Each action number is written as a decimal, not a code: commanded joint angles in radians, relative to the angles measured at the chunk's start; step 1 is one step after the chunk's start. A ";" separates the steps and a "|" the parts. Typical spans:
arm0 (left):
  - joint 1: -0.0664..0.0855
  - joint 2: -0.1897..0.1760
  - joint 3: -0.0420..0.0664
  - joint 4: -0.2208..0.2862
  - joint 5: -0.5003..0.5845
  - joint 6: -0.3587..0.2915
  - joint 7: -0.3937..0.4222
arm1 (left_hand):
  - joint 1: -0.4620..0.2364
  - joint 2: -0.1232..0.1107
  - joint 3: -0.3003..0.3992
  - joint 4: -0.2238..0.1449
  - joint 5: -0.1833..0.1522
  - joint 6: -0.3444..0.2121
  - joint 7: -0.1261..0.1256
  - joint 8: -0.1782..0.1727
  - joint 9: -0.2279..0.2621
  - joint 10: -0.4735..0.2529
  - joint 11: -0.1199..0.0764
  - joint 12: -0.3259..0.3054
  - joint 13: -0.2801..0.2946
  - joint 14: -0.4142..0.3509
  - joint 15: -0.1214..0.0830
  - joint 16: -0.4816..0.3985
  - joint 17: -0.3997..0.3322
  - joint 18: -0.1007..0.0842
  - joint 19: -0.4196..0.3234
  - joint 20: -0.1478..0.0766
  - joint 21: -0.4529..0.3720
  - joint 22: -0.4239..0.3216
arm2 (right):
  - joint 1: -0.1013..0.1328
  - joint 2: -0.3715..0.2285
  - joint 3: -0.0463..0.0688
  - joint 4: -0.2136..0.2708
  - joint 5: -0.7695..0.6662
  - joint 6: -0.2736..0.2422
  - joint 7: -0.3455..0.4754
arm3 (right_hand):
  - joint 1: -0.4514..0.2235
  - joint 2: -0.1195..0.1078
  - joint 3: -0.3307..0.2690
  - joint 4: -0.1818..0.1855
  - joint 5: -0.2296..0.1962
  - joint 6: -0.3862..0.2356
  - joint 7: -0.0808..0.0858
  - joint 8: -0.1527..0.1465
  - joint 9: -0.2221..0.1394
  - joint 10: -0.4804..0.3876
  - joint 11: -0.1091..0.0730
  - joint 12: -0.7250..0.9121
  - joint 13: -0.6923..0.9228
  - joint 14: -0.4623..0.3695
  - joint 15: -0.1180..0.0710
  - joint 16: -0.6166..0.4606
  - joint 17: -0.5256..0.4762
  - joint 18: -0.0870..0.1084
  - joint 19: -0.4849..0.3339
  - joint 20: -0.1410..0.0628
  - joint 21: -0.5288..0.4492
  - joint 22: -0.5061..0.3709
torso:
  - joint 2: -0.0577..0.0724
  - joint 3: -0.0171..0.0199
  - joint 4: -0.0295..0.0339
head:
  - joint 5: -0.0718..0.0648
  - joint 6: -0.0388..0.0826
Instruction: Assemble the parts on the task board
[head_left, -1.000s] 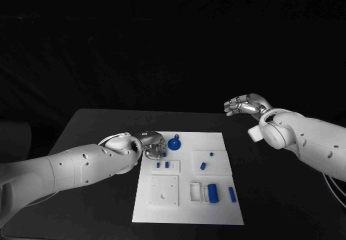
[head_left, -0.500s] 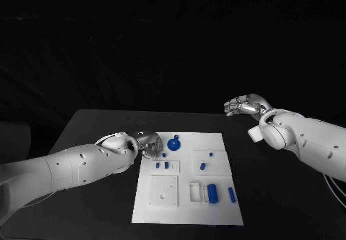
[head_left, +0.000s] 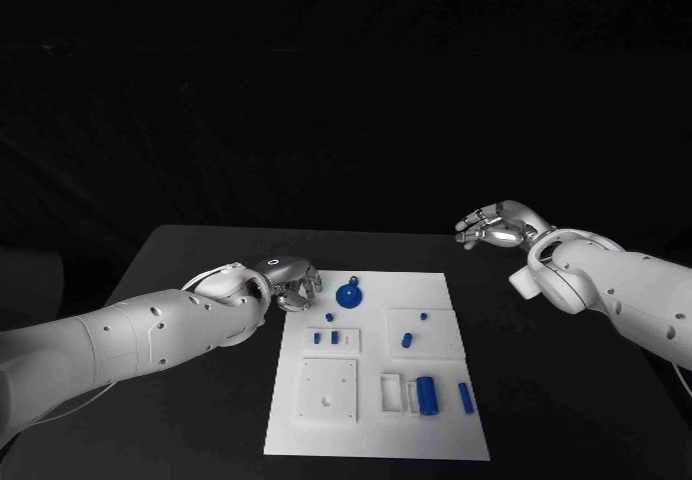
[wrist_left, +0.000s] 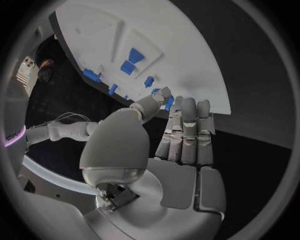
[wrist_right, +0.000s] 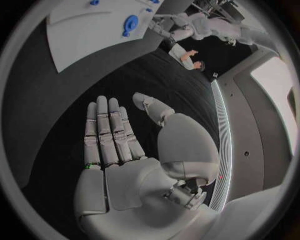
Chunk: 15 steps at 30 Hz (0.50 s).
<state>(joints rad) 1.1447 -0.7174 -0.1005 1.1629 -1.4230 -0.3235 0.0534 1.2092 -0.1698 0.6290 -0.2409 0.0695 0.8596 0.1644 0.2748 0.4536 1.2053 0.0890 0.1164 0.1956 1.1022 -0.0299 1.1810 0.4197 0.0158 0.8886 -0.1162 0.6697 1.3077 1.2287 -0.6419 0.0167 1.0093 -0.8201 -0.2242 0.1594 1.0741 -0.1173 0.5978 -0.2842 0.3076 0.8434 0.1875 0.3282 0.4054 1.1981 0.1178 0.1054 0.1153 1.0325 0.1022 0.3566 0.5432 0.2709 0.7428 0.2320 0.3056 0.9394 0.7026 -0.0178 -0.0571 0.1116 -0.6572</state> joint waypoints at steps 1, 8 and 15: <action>0.022 -0.015 0.012 0.011 0.270 -0.033 0.065 | -0.011 0.002 0.001 0.012 -0.010 0.009 0.002 0.006 0.002 -0.003 -0.004 0.008 0.002 0.007 0.002 -0.006 -0.001 0.021 0.009 -0.010 0.006 0.021 | 0.000 -0.011 -0.010 0.021 -0.234 -0.027 0.007 | 0.017 -0.002 0.002 -0.005 -0.041 0.017 -0.004 0.008 0.005 0.016 -0.005 0.009 0.010 0.018 -0.009 0.013 0.014 -0.009 0.025 -0.008 0.009 -0.005 | -0.002 -0.0006 -0.0021 | -0.008 0.004; 0.075 -0.063 0.014 0.057 0.664 0.059 0.152 | -0.052 0.004 -0.035 0.026 -0.020 0.002 0.009 0.011 0.003 -0.009 -0.002 0.015 0.003 -0.003 0.005 -0.024 -0.010 0.021 0.000 -0.007 0.001 0.018 | -0.005 -0.042 -0.053 0.062 -0.487 -0.019 0.000 | 0.044 -0.017 0.015 -0.003 -0.079 0.033 -0.025 0.014 0.012 0.006 -0.001 -0.003 0.018 0.053 -0.030 0.035 0.047 -0.009 0.081 -0.023 0.019 -0.018 | -0.004 0.0029 0.0005 | -0.029 0.030; 0.087 -0.092 0.014 0.122 0.815 0.145 0.234 | -0.190 0.047 -0.162 0.054 -0.020 -0.020 0.012 0.016 0.009 -0.036 0.012 0.002 -0.006 -0.035 0.020 -0.117 -0.055 0.027 -0.031 0.007 -0.034 0.004 | -0.033 -0.056 -0.071 0.127 -0.633 -0.047 -0.037 | 0.056 -0.022 0.059 0.005 -0.159 0.052 -0.025 0.018 0.015 0.028 -0.008 -0.004 0.027 0.152 -0.077 0.083 0.098 -0.009 0.200 -0.067 0.071 -0.016 | -0.015 0.0046 -0.0012 | -0.032 0.022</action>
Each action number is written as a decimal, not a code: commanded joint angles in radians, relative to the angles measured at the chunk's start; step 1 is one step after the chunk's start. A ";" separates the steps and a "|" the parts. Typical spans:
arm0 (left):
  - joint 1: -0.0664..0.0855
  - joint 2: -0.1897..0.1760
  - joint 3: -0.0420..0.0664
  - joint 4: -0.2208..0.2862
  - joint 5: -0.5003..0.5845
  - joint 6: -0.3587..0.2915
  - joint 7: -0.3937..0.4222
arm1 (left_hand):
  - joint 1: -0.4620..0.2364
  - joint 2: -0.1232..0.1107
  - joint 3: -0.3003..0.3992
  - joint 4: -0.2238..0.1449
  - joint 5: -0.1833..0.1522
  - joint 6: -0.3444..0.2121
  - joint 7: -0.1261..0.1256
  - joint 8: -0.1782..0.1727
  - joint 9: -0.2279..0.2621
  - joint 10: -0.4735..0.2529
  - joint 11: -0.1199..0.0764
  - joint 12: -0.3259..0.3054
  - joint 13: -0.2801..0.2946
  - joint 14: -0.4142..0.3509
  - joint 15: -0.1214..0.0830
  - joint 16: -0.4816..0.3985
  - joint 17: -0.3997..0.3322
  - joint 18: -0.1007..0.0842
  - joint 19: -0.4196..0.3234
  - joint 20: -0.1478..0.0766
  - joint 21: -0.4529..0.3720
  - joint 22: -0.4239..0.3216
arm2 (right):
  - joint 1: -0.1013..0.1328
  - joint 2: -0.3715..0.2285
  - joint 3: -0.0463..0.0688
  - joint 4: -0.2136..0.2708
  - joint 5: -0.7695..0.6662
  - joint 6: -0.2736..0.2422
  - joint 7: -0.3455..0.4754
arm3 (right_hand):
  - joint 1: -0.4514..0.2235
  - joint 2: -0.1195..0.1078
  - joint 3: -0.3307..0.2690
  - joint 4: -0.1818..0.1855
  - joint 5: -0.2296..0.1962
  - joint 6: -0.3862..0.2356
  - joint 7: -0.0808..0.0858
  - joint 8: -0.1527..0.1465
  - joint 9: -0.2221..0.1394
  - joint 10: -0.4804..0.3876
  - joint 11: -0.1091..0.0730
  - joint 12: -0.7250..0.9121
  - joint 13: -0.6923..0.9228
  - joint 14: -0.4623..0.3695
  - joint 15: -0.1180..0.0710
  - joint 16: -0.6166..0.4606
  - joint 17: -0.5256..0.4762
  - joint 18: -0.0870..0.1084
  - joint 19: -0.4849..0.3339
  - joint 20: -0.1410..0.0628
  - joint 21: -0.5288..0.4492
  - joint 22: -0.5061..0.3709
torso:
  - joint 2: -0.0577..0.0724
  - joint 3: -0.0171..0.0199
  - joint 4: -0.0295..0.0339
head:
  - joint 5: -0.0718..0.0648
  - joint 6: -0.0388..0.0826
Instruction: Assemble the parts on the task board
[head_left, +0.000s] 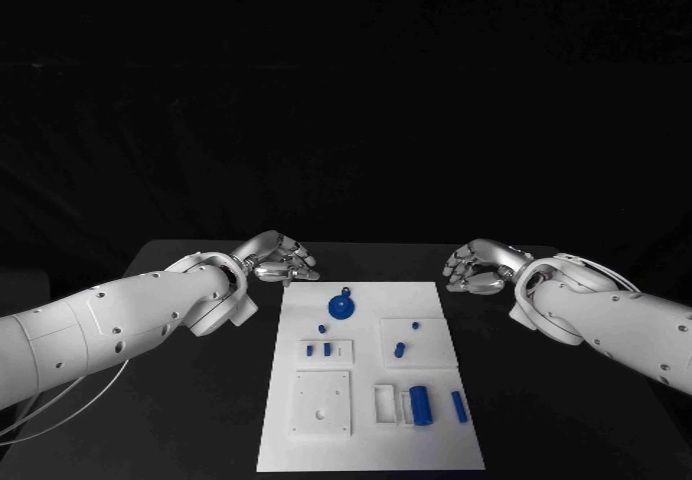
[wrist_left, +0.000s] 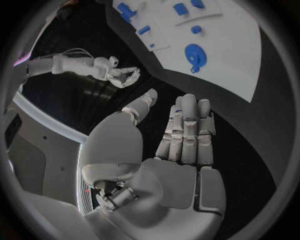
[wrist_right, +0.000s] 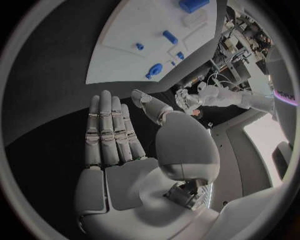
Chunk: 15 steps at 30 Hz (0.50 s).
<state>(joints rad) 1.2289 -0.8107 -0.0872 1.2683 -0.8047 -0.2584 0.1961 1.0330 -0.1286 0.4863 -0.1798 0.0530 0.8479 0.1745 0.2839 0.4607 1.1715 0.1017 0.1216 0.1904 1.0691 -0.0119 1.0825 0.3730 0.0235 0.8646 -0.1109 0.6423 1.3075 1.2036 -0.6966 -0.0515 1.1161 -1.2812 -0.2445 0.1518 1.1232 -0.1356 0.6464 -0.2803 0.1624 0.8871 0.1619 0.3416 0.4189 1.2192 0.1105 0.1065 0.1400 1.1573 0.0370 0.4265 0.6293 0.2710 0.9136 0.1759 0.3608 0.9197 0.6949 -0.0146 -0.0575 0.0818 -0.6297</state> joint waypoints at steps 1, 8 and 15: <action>0.003 0.001 0.000 0.024 0.242 0.074 0.096 | -0.015 0.013 -0.031 -0.016 -0.003 -0.010 0.002 0.009 0.004 -0.002 0.000 -0.003 -0.002 -0.001 0.002 -0.034 -0.016 0.020 -0.008 0.003 -0.013 0.001 | -0.012 0.001 -0.008 0.033 -0.231 -0.052 -0.056 | 0.007 -0.006 0.015 0.002 -0.021 0.011 0.001 0.006 0.002 0.010 -0.002 -0.005 0.003 0.042 -0.019 0.021 0.020 -0.009 0.045 -0.017 0.024 0.006 | -0.009 0.0014 -0.0011 | -0.003 -0.008; 0.002 0.012 0.000 0.054 0.403 0.000 0.099 | -0.022 0.041 -0.045 -0.057 -0.004 -0.017 0.002 0.017 0.009 -0.014 0.024 -0.013 -0.012 -0.189 0.077 -0.251 -0.106 -0.019 -0.165 0.071 -0.137 -0.045 | -0.029 0.013 -0.029 0.089 -0.388 -0.067 -0.156 | 0.021 -0.055 0.088 0.030 -0.093 0.026 -0.004 0.005 0.001 0.023 -0.011 -0.012 0.005 0.115 -0.042 0.058 0.071 -0.009 0.142 -0.053 0.054 0.009 | -0.019 0.0027 -0.0046 | 0.013 -0.013; 0.002 0.021 0.000 0.073 0.455 -0.035 0.092 | 0.005 0.058 -0.033 -0.093 0.000 -0.034 0.008 0.018 0.010 -0.053 0.042 -0.038 -0.038 -0.267 0.151 -0.392 -0.148 0.014 -0.230 0.147 -0.196 -0.059 | -0.051 0.042 -0.038 0.108 -0.452 -0.087 -0.215 | 0.036 -0.085 0.125 0.053 -0.108 0.033 -0.006 -0.001 -0.005 0.028 -0.021 -0.025 -0.003 0.183 -0.059 0.156 0.124 -0.009 0.240 -0.105 0.133 0.061 | -0.023 -0.0012 -0.0028 | 0.017 -0.021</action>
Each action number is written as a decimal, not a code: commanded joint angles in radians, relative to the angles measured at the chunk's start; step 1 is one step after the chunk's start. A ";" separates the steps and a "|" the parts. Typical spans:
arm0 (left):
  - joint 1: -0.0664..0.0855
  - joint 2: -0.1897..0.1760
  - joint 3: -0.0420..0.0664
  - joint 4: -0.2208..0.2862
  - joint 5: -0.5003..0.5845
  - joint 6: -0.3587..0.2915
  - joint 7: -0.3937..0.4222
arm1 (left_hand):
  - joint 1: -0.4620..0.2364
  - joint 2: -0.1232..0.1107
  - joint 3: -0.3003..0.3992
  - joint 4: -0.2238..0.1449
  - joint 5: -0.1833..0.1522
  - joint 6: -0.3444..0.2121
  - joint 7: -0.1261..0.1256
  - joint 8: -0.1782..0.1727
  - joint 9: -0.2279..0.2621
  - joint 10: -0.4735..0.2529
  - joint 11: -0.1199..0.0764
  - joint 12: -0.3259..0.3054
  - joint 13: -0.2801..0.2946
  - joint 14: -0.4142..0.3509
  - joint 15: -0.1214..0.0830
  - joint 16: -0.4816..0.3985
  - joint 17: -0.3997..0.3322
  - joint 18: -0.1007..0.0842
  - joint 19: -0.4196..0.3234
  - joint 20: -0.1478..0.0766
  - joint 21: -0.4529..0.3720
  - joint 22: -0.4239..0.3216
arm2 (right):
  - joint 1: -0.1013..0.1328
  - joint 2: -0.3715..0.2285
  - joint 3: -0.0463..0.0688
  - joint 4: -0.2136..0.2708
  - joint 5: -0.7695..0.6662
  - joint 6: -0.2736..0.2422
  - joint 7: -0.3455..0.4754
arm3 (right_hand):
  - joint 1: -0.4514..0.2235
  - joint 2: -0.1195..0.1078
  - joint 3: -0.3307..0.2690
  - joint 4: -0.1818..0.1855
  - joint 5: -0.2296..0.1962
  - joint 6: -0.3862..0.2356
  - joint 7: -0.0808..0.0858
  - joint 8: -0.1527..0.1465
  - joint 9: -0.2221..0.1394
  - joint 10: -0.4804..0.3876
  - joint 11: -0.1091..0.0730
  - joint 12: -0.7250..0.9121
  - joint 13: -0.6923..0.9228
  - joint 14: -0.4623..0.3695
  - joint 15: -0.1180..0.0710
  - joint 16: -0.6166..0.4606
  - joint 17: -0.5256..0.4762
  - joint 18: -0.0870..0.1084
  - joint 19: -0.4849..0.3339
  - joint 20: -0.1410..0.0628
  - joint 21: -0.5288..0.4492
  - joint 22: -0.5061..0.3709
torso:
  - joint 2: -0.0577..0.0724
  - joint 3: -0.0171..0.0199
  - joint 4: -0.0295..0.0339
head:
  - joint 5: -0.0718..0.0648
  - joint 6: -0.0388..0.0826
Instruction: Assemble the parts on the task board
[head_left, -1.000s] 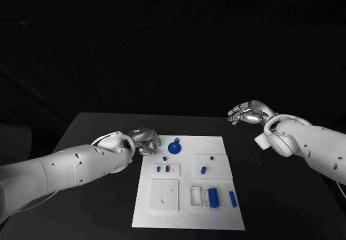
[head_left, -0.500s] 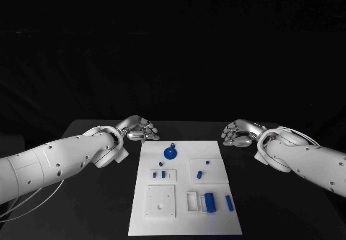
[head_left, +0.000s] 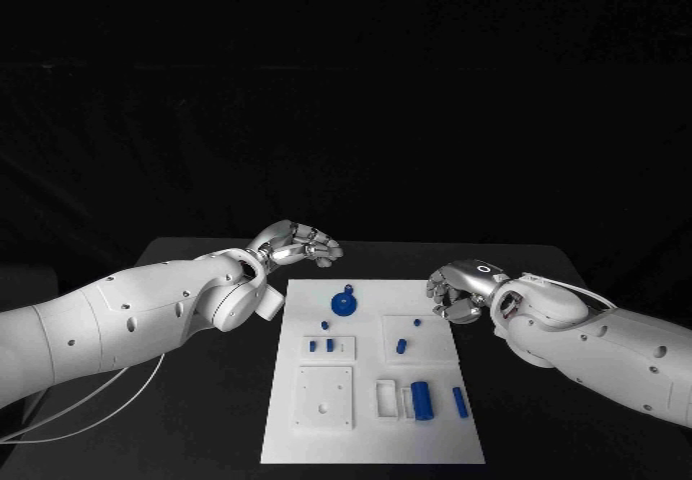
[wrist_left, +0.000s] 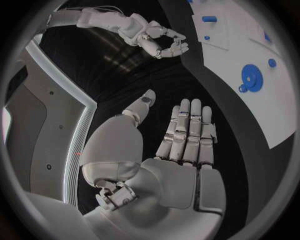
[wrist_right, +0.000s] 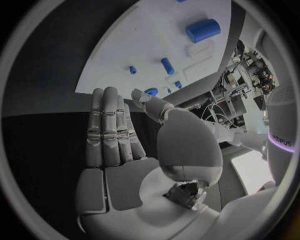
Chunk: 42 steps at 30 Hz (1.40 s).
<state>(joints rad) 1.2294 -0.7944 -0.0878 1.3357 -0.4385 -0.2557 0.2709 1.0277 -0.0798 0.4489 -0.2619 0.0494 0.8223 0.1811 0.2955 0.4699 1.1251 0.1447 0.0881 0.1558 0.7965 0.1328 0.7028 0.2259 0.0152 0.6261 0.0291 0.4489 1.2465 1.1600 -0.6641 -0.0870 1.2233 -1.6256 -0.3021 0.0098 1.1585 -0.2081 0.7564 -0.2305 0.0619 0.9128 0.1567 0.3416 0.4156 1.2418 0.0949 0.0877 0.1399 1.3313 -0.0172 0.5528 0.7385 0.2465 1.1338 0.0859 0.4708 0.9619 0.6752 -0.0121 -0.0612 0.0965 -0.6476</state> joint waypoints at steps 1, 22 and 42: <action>0.002 0.006 0.000 0.006 0.088 -0.036 0.015 | 0.014 0.011 0.006 -0.013 0.004 -0.009 0.002 0.007 0.000 -0.007 -0.001 -0.004 -0.004 0.008 0.007 -0.014 0.000 0.025 0.012 0.007 -0.002 0.003 | -0.009 0.015 -0.004 -0.002 -0.114 -0.032 -0.080 | 0.000 -0.016 0.017 0.004 -0.008 0.008 -0.002 -0.001 -0.002 0.005 -0.006 -0.007 -0.003 0.012 -0.005 0.039 0.019 0.015 0.024 -0.017 0.029 0.023 | -0.003 -0.0041 0.0011 | 0.002 -0.004; 0.002 0.007 0.001 0.041 0.123 -0.053 0.035 | 0.009 0.004 0.001 -0.015 0.004 -0.042 0.014 0.000 -0.006 -0.025 0.012 -0.012 -0.026 0.023 0.012 -0.060 0.010 0.037 0.024 0.014 -0.012 0.013 | -0.067 0.095 -0.013 -0.077 -0.142 -0.031 -0.118 | 0.005 -0.045 0.059 0.021 -0.009 0.004 0.000 -0.005 -0.005 -0.003 -0.007 -0.018 -0.016 0.019 -0.007 0.215 0.089 0.015 0.072 -0.061 0.129 0.116 | 0.006 -0.0117 0.0078 | 0.000 -0.016; 0.002 0.006 0.001 0.048 0.145 -0.044 0.026 | 0.001 0.006 -0.002 -0.009 0.004 -0.046 0.014 0.008 -0.004 -0.022 0.011 -0.007 -0.029 0.030 0.011 -0.067 0.016 0.039 0.027 0.014 -0.014 0.017 | -0.097 0.137 -0.014 -0.124 -0.123 -0.024 -0.097 | -0.002 -0.041 0.066 0.029 -0.010 0.010 -0.001 0.001 -0.002 -0.010 -0.006 -0.019 -0.021 0.011 -0.007 0.241 0.085 0.015 0.072 -0.063 0.136 0.128 | 0.006 -0.0103 0.0081 | 0.006 -0.021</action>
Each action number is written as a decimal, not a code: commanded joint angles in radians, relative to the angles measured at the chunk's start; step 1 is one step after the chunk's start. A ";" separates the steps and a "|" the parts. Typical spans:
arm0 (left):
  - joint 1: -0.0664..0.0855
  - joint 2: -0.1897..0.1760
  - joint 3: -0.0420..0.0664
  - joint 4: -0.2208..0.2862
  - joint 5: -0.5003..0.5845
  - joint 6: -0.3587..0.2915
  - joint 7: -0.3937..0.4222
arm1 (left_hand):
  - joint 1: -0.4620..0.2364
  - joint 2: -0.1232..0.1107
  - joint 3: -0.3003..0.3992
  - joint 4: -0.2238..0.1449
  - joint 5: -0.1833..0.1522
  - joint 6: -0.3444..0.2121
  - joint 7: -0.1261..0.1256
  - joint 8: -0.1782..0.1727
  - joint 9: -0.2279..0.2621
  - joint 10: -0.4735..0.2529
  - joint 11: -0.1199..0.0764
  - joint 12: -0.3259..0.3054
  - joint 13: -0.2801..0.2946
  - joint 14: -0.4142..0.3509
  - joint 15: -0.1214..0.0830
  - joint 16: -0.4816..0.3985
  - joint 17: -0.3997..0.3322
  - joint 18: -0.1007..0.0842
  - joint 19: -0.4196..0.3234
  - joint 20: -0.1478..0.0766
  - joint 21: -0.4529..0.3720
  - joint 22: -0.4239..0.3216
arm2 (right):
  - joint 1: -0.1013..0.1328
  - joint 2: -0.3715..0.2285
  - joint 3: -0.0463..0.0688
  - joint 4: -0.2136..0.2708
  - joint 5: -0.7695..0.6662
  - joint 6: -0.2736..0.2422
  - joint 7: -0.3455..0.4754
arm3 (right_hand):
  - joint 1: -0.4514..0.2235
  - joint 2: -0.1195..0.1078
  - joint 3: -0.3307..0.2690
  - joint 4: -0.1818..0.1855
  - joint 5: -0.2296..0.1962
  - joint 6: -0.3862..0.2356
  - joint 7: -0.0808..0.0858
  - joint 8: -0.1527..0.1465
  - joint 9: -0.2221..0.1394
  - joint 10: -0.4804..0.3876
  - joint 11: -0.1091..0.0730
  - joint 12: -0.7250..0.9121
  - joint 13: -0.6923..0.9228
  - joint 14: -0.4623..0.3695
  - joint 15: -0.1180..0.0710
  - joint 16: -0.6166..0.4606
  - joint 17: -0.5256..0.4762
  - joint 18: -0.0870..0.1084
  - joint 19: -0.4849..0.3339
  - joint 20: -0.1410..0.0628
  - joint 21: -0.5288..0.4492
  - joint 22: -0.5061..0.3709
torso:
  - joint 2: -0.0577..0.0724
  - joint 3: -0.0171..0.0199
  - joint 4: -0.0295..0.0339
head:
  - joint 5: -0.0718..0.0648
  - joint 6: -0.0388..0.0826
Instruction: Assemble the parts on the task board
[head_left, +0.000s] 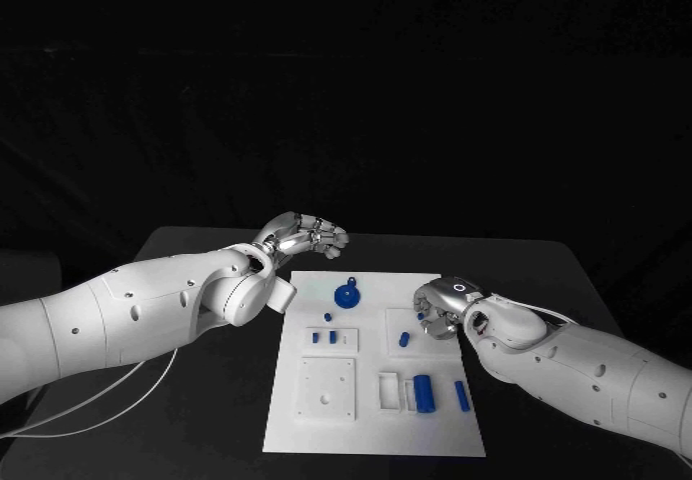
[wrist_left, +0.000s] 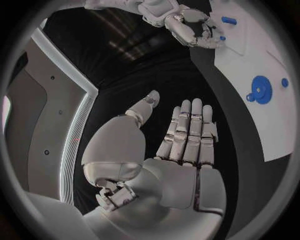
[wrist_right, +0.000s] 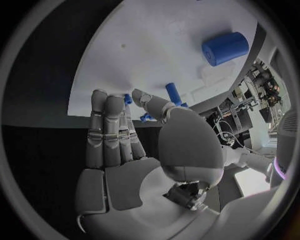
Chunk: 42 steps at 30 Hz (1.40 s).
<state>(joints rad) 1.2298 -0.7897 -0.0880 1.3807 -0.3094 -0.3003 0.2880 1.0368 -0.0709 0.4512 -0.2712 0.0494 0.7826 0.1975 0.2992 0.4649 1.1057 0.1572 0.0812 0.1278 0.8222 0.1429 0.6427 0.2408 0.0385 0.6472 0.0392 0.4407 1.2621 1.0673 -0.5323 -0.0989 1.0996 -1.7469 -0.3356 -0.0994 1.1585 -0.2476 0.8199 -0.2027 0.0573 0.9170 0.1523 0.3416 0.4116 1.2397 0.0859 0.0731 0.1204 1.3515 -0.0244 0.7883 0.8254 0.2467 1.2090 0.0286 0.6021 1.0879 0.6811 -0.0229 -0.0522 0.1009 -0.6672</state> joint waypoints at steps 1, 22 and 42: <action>0.002 0.001 0.001 0.003 0.016 0.000 0.009 | -0.009 -0.003 -0.004 0.000 0.004 -0.006 -0.002 0.004 0.001 -0.003 -0.002 0.000 -0.001 0.004 0.001 -0.007 0.002 0.015 0.006 0.004 -0.006 0.002 | -0.005 0.006 -0.002 -0.001 -0.002 0.011 0.013 | -0.003 0.000 0.003 0.002 -0.006 0.009 0.002 0.002 0.003 -0.007 0.003 -0.004 -0.001 -0.010 0.000 0.008 -0.002 0.015 -0.003 -0.006 0.006 0.003 | 0.000 0.0005 -0.0013 | 0.002 -0.002; 0.005 -0.001 0.001 0.006 0.020 0.003 0.002 | -0.010 -0.003 -0.005 0.001 0.004 -0.009 -0.002 0.009 0.002 0.000 -0.004 0.003 -0.003 0.009 0.000 -0.010 0.006 0.017 0.009 0.003 -0.006 0.005 | -0.020 0.031 -0.011 -0.025 -0.024 0.024 -0.008 | -0.012 0.036 0.014 0.000 -0.008 0.081 -0.031 0.044 0.032 0.059 -0.027 0.035 0.043 -0.012 -0.029 0.111 0.009 0.015 0.029 -0.030 0.050 0.047 | 0.001 0.0012 -0.0019 | 0.004 -0.014; 0.011 -0.001 0.001 0.000 0.020 -0.005 -0.004 | -0.007 -0.003 -0.004 -0.001 0.004 -0.011 -0.003 0.011 0.002 0.000 -0.004 0.004 -0.004 0.010 -0.001 -0.013 0.009 0.017 0.009 0.003 -0.007 0.007 | -0.028 0.034 -0.021 -0.025 -0.091 -0.014 -0.050 | 0.010 0.042 0.043 -0.023 -0.008 0.123 -0.050 0.063 0.063 0.098 -0.048 0.060 0.095 -0.018 -0.050 0.200 0.021 0.015 0.062 -0.047 0.120 0.109 | 0.000 0.0012 -0.0030 | -0.002 -0.026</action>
<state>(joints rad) 1.2383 -0.7916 -0.0880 1.3798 -0.2956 -0.3004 0.2794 1.0369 -0.0710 0.4513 -0.2712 0.0494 0.7798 0.1954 0.3071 0.4658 1.1057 0.1572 0.0812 0.1252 0.8256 0.1394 0.6349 0.2487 0.0383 0.6507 0.0429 0.4372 1.2685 1.0560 -0.4985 -0.1099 1.0711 -1.8141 -0.3884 -0.1524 1.1597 -0.2064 0.8585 -0.2249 0.0535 1.0335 0.1007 0.3978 0.4715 1.3300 0.0390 0.1270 0.2063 1.3540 -0.0452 0.9831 0.8454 0.2313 1.2422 0.0063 0.7184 1.1945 0.6820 -0.0217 -0.0546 0.1001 -0.6931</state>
